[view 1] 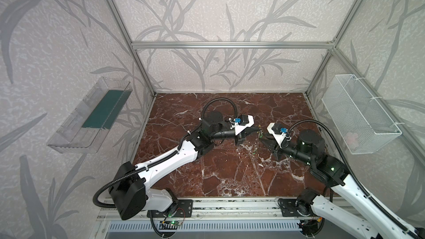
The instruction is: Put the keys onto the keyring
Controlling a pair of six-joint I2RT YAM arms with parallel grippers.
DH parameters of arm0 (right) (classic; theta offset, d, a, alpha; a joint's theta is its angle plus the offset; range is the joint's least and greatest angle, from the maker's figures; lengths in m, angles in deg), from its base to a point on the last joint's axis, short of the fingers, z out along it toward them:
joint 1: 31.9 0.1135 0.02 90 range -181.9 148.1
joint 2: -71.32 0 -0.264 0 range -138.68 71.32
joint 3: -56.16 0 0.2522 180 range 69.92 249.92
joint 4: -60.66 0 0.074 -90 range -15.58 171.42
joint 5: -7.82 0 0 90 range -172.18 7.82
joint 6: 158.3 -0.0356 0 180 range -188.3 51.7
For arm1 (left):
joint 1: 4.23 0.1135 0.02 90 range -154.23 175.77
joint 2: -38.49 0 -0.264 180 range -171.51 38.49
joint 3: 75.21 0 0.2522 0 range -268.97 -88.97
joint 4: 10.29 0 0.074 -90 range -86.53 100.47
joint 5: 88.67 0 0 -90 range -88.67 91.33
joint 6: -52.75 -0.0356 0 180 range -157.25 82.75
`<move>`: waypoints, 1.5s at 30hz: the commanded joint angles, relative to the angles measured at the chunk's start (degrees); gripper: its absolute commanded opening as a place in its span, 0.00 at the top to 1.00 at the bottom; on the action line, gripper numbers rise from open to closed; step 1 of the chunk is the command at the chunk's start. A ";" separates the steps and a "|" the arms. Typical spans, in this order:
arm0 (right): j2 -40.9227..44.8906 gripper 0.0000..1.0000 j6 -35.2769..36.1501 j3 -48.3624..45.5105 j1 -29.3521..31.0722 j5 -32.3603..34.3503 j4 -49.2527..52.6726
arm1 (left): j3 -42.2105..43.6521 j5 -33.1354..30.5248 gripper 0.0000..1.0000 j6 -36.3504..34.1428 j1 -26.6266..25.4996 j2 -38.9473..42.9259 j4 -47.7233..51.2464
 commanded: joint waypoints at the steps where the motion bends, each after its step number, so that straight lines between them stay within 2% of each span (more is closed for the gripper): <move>1: -0.03 0.74 -0.56 0.21 -0.21 1.03 -3.31 | 0.74 1.74 1.00 4.41 0.30 1.38 -7.12; 7: 0.36 0.80 -0.21 0.43 -0.17 2.78 -3.76 | 1.14 2.17 1.00 5.73 0.32 1.03 -8.60; 16: 0.12 1.00 1.57 0.13 -0.18 0.18 -4.24 | 2.42 1.57 1.00 10.55 0.29 -0.74 -16.72; 27: -1.85 1.00 3.45 0.58 -0.06 -2.33 -3.71 | 4.01 2.02 1.00 14.63 0.84 -2.52 -23.95; 34: 3.37 0.78 6.50 0.86 -0.14 2.36 1.38 | 4.17 5.04 1.00 15.92 2.26 -2.66 -24.18; 40: 8.26 0.75 6.83 0.94 -0.18 3.43 1.29 | 3.14 8.95 1.00 13.14 2.53 -2.05 -18.57; 45: 6.31 0.75 4.66 1.91 -0.15 -0.65 -2.28 | 2.57 11.65 1.00 12.77 2.54 -2.19 -17.33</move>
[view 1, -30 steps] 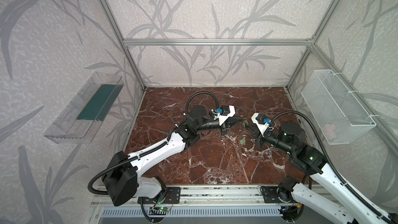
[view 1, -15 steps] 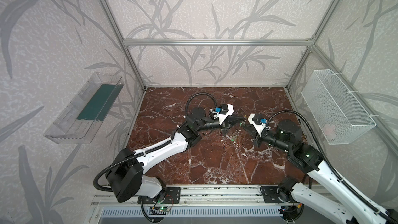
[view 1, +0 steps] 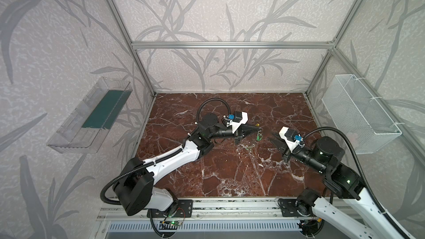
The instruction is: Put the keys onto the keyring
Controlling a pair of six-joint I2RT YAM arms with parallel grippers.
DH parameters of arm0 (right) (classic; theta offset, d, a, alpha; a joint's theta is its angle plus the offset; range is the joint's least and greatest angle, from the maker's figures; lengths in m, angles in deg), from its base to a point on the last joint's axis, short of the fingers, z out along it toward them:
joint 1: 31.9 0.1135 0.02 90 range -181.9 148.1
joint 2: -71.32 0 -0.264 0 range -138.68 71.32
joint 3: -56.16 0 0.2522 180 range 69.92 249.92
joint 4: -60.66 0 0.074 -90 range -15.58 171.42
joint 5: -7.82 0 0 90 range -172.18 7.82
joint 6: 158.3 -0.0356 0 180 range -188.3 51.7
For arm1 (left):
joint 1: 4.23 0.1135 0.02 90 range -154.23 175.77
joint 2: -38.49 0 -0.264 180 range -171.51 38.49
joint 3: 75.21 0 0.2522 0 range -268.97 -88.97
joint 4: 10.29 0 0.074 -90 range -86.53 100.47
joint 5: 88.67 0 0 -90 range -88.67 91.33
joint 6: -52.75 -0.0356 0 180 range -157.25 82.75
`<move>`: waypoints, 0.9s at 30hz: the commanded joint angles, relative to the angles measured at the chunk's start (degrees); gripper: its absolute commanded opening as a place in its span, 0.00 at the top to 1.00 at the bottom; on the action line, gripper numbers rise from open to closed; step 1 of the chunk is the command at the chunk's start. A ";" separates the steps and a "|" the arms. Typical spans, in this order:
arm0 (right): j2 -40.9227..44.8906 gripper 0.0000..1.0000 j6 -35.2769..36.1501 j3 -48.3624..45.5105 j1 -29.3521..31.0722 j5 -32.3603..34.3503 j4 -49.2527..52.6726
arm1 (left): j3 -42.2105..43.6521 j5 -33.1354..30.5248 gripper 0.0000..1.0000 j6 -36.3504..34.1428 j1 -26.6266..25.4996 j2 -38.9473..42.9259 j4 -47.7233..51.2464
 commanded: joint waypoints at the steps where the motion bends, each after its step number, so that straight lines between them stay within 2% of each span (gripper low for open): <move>1: -2.24 0.76 -1.43 1.65 -0.13 -3.13 -2.84 | -1.68 3.61 1.00 -0.46 0.13 0.87 -0.17; 13: -6.01 0.80 -3.10 2.18 -0.20 -8.32 -6.49 | -0.72 4.49 1.00 -2.04 0.15 3.07 2.67; 22: -5.34 0.90 -3.11 1.58 -0.21 -8.77 -6.14 | -0.99 5.02 1.00 -2.46 0.08 3.43 3.44; 27: -4.57 0.91 -3.39 0.85 -0.16 -9.72 -7.37 | -1.35 5.49 1.00 -2.91 0.14 3.34 4.47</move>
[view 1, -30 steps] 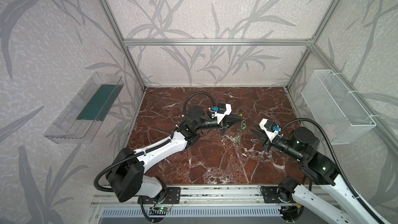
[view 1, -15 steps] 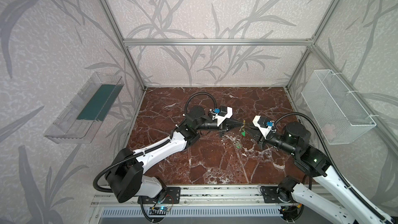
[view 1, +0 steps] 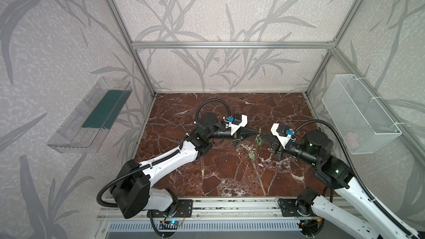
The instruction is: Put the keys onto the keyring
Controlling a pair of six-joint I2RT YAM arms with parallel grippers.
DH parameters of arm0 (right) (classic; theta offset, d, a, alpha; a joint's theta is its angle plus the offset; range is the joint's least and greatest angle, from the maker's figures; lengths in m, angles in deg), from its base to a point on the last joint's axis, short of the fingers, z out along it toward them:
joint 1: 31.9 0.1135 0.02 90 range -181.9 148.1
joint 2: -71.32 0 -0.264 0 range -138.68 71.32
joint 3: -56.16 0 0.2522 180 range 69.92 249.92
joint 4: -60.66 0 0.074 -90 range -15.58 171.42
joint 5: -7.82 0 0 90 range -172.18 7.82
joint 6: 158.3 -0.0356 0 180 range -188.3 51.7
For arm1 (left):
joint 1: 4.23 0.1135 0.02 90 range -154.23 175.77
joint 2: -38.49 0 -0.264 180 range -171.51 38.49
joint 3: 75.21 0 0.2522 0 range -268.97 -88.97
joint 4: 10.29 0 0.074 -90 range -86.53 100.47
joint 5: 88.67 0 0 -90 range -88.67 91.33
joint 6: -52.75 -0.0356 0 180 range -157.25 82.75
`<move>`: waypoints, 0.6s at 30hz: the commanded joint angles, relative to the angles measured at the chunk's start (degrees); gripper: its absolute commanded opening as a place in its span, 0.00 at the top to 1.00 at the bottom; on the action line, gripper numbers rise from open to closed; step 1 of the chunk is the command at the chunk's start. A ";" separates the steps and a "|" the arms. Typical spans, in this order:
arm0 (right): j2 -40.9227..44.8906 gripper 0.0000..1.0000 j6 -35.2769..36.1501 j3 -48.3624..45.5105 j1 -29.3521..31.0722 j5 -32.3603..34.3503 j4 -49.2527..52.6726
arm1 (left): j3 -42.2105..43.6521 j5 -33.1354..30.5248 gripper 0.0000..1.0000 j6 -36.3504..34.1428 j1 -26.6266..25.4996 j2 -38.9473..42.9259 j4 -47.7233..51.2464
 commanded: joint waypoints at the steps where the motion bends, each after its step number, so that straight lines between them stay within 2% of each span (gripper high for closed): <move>1: 1.16 0.91 -0.63 0.16 -0.17 -1.64 -3.04 | -1.42 1.68 1.00 -0.84 0.04 1.46 0.98; 18: -0.26 0.90 -1.16 0.24 -0.13 -4.11 -3.26 | -1.97 2.82 1.00 -0.94 -0.12 1.34 1.65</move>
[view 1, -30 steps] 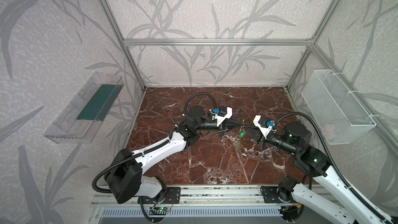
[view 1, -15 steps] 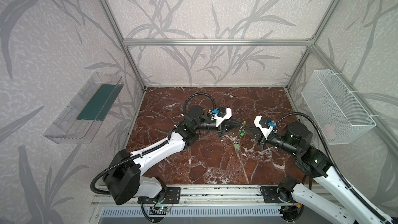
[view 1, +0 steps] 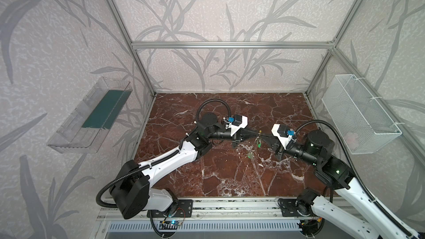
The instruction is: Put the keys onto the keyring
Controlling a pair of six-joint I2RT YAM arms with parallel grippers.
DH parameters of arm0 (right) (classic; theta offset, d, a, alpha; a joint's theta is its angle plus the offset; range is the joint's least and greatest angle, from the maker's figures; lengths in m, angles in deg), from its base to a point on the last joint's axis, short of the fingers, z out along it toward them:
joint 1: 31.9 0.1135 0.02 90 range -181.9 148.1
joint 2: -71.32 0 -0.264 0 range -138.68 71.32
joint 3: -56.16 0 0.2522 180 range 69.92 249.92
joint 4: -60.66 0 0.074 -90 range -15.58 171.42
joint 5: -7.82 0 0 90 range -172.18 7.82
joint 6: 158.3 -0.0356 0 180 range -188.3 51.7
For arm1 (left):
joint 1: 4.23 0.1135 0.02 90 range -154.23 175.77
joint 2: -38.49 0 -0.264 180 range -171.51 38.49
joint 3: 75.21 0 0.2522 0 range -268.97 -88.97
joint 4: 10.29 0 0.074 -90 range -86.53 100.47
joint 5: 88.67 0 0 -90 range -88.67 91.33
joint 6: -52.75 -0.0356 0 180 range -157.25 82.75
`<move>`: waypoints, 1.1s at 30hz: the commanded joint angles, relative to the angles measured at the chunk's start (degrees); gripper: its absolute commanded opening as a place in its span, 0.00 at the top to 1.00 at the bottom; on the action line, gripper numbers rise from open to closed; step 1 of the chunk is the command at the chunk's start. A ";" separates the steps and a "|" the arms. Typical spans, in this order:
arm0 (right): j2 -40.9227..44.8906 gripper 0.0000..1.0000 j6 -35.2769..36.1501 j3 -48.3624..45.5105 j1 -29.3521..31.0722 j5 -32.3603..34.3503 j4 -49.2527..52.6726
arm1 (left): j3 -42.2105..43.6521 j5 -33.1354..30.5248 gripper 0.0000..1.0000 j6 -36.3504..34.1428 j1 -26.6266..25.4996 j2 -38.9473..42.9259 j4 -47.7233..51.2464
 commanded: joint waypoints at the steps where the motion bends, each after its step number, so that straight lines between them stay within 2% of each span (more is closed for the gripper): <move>1: -0.30 0.92 -0.72 0.19 -0.14 -1.95 -2.65 | -1.90 1.36 1.00 -0.65 -0.04 1.03 -0.20; 10: -0.64 1.00 0.73 1.28 -0.12 -1.78 1.83 | -2.11 0.53 1.00 -2.90 -0.03 1.48 1.87; 11: -0.58 1.00 1.20 1.77 -0.12 -1.23 3.10 | -2.42 -0.07 1.00 -4.60 -0.01 1.80 3.91; 15: -1.84 1.00 3.75 5.79 -0.16 1.10 11.92 | -6.97 -4.96 0.84 -19.37 -0.08 3.83 22.99; 18: -3.75 1.00 5.05 9.24 -0.15 2.52 18.79 | -11.84 -9.32 0.82 -30.46 -0.83 4.26 37.26; 21: -5.36 1.00 5.60 11.51 -0.13 3.11 22.58 | -15.49 -12.95 0.82 -37.71 -2.13 3.82 45.58; 27: -6.48 1.00 5.89 12.74 -0.13 2.73 23.92 | -19.28 -17.26 0.82 -43.48 -5.04 2.16 52.50; 33: -6.59 1.00 5.59 12.66 -0.13 1.73 23.44 | -20.59 -18.65 0.82 -44.55 -6.43 0.88 53.37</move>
